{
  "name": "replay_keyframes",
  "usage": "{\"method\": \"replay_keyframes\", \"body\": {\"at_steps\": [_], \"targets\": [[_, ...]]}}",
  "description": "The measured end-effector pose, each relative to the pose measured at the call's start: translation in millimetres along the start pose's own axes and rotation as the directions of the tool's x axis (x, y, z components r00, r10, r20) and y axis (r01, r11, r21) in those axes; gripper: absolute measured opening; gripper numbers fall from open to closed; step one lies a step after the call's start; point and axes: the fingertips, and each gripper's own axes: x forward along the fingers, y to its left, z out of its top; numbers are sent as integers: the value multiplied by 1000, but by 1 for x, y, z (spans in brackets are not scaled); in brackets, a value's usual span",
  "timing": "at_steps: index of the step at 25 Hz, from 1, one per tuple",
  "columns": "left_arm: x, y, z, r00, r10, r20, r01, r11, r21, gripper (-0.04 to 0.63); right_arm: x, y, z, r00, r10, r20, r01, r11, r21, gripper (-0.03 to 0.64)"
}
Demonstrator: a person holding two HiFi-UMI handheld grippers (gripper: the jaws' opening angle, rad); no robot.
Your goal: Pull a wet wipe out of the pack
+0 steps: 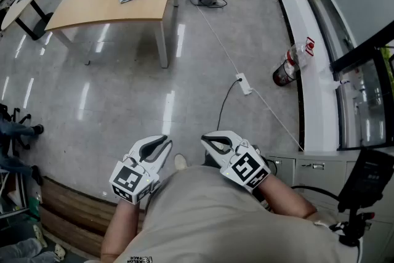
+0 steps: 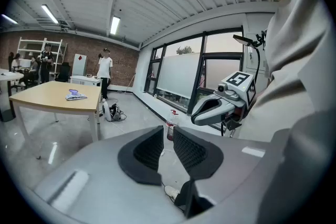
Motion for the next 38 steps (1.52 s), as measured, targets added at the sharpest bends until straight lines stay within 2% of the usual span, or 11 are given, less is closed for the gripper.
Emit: {"method": "replay_keyframes", "body": {"at_steps": [14, 18, 21, 26, 32, 38], "targets": [[-2, 10, 1, 1000, -6, 9, 6, 999, 34, 60, 10, -2, 8, 1000, 3, 4, -3, 1000, -10, 2], [-4, 10, -1, 1000, 6, -6, -6, 1000, 20, 58, 12, 2, 6, 1000, 19, -7, -19, 1000, -12, 2], [-5, 7, -5, 1000, -6, -21, 6, 1000, 23, 6, 12, 3, 6, 1000, 28, -7, -28, 1000, -10, 2], [-11, 8, -13, 999, -27, -32, 28, 999, 33, 6, 21, 11, 8, 999, 35, -12, -35, 999, -6, 2], [-22, 17, -22, 1000, -10, -24, 11, 999, 42, 6, 30, 19, 11, 999, 33, -18, -33, 999, 2, 2], [-28, 25, -31, 1000, -4, -15, 4, 1000, 1, 6, 39, 22, 10, 998, 38, -59, -39, 999, -31, 2]]}}
